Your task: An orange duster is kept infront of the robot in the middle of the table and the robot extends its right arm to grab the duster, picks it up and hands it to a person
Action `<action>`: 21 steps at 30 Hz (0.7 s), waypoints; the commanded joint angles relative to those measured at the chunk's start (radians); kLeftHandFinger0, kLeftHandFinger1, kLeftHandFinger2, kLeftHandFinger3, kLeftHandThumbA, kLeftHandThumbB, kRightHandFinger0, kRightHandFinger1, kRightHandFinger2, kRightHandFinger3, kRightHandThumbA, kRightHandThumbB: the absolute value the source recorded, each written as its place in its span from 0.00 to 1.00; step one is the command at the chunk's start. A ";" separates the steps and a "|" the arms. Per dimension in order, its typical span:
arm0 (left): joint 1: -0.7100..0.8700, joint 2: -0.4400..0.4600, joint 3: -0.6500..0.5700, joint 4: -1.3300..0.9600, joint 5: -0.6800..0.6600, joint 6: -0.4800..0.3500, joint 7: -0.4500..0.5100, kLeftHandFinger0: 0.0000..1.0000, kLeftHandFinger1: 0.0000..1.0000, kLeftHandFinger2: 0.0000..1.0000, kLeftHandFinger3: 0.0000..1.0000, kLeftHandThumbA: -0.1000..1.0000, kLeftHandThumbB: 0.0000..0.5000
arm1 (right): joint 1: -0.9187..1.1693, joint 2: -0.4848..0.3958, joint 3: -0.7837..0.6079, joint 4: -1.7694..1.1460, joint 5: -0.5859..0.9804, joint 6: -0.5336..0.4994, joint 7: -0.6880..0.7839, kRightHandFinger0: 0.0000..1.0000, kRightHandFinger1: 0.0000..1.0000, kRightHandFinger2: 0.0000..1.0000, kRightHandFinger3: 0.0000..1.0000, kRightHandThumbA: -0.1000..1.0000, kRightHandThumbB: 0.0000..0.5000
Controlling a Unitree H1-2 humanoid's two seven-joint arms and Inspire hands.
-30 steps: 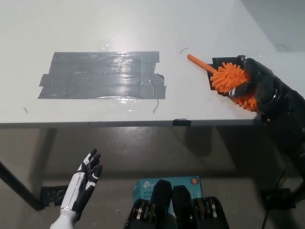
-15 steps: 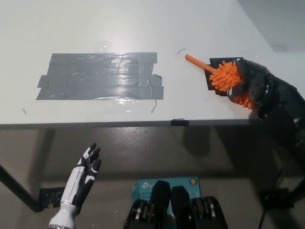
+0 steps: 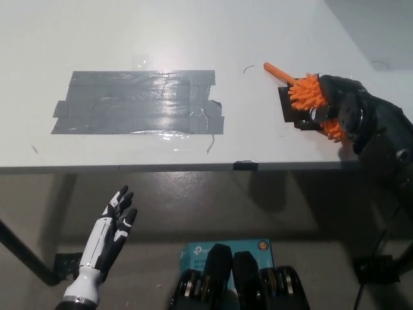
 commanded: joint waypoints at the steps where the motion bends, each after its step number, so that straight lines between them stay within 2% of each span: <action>1: -0.019 0.014 0.008 -0.022 -0.024 -0.003 -0.008 0.90 0.98 1.00 1.00 0.85 0.11 | 0.048 0.007 -0.051 0.018 0.052 -0.037 0.026 0.24 0.45 0.50 0.80 0.00 0.23; 4: -0.024 0.013 0.010 -0.011 -0.028 -0.010 -0.009 0.89 0.97 1.00 1.00 0.85 0.14 | 0.049 0.000 -0.080 -0.009 0.062 -0.026 0.042 0.26 0.49 0.55 0.84 0.00 0.19; 6: -0.027 0.013 0.010 -0.007 -0.027 -0.010 -0.009 0.87 0.96 1.00 1.00 0.86 0.13 | 0.053 -0.004 -0.105 -0.026 0.080 -0.043 0.052 0.17 0.43 0.48 0.63 0.00 0.19; 7: -0.027 0.013 0.011 -0.006 -0.027 -0.011 -0.010 0.86 0.94 1.00 1.00 0.85 0.12 | 0.056 -0.005 -0.121 -0.035 0.092 -0.054 0.055 0.10 0.34 0.35 0.42 0.00 0.19; 8: -0.028 0.012 0.011 -0.004 -0.027 -0.013 -0.010 0.85 0.94 1.00 1.00 0.85 0.12 | 0.062 -0.006 -0.144 -0.043 0.109 -0.070 0.053 0.08 0.37 0.37 0.40 0.00 0.24; 9: -0.029 0.011 0.010 -0.003 -0.026 -0.015 -0.010 0.84 0.93 1.00 1.00 0.85 0.11 | 0.066 -0.007 -0.170 -0.049 0.133 -0.087 0.049 0.02 0.30 0.28 0.28 0.00 0.35; 10: -0.028 0.011 0.010 -0.007 -0.024 -0.010 -0.009 0.83 0.93 1.00 1.00 0.86 0.13 | 0.074 -0.006 -0.219 -0.065 0.176 -0.110 0.041 0.01 0.36 0.32 0.30 0.00 0.38; 11: -0.027 0.012 0.010 -0.009 -0.023 -0.008 -0.009 0.83 0.92 1.00 1.00 0.86 0.13 | 0.076 -0.004 -0.244 -0.072 0.194 -0.119 0.036 0.11 0.50 0.44 0.34 0.00 0.41; 12: -0.028 0.014 0.010 -0.006 -0.022 -0.011 -0.010 0.83 0.92 0.99 1.00 0.86 0.14 | 0.083 0.000 -0.287 -0.092 0.225 -0.124 0.040 0.16 0.56 0.61 0.56 0.00 0.42; 13: -0.028 0.014 0.010 -0.004 -0.021 -0.012 -0.009 0.83 0.92 0.99 1.00 0.86 0.14 | 0.086 0.002 -0.304 -0.103 0.240 -0.122 0.048 0.16 0.56 0.61 0.56 0.00 0.42; 14: -0.030 0.015 0.010 0.000 -0.020 -0.015 -0.009 0.82 0.91 0.98 1.00 0.87 0.15 | 0.089 0.005 -0.332 -0.119 0.261 -0.122 0.058 0.16 0.60 0.75 0.73 0.00 0.42; 16: -0.035 0.018 0.008 0.007 -0.016 -0.020 -0.009 0.82 0.91 0.97 1.00 0.88 0.14 | 0.098 0.010 -0.375 -0.164 0.290 -0.113 0.075 0.16 0.64 0.87 0.87 0.00 0.40; 18: -0.035 0.017 0.009 0.008 -0.020 -0.026 -0.010 0.80 0.89 0.95 1.00 0.88 0.12 | 0.109 0.023 -0.436 -0.207 0.344 -0.089 0.082 0.13 0.65 0.95 0.95 0.00 0.41; 21: -0.033 0.016 0.009 0.002 -0.025 -0.023 -0.012 0.80 0.89 0.95 1.00 0.87 0.12 | 0.117 0.043 -0.510 -0.259 0.405 -0.045 0.078 0.08 0.61 0.94 0.98 0.00 0.41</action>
